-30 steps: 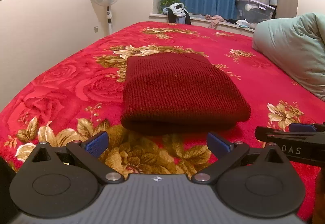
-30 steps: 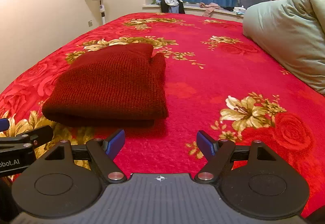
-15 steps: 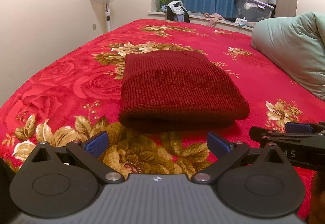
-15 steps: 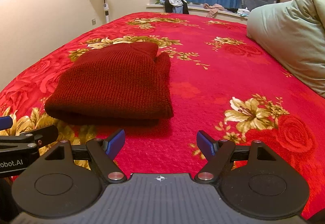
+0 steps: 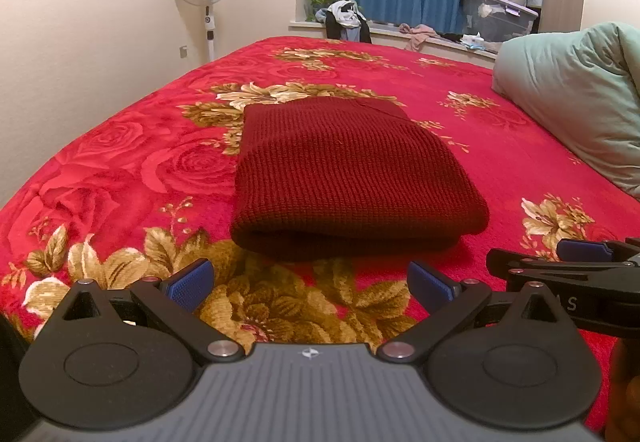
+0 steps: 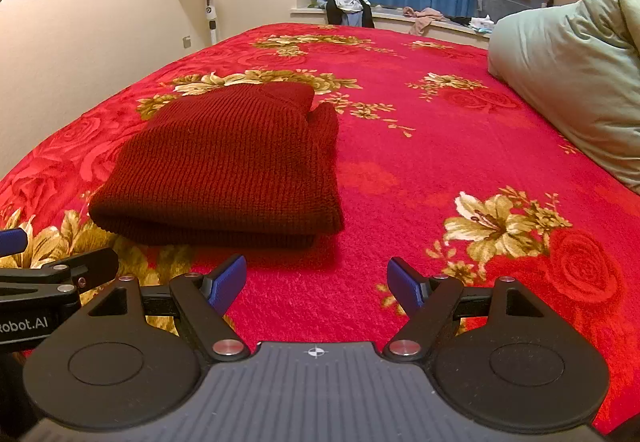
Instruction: Fold small clothes
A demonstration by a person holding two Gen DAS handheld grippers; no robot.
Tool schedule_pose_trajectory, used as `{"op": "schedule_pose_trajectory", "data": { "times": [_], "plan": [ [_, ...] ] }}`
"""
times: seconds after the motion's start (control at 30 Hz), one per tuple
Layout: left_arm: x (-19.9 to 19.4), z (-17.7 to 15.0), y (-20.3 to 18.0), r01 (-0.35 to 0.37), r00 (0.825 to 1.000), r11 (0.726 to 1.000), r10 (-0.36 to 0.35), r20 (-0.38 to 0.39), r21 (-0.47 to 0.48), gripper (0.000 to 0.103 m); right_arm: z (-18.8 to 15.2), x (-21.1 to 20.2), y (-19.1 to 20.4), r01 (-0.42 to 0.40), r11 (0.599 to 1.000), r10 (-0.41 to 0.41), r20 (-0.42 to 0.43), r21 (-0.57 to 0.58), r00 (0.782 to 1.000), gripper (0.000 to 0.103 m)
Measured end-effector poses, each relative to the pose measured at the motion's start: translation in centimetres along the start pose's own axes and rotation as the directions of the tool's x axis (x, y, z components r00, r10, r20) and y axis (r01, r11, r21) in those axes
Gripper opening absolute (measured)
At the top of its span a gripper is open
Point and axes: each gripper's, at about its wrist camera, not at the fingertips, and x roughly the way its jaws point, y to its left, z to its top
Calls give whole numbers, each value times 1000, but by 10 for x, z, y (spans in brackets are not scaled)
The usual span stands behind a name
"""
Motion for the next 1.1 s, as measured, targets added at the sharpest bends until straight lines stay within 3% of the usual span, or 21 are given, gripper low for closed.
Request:
{"op": "schedule_pose_trajectory", "data": {
  "times": [1.1],
  "plan": [
    [1, -3, 1, 15, 1000, 1000, -15, -3, 5, 103, -1, 2, -1, -4, 1000, 4, -4, -5, 1000, 79]
  ]
}}
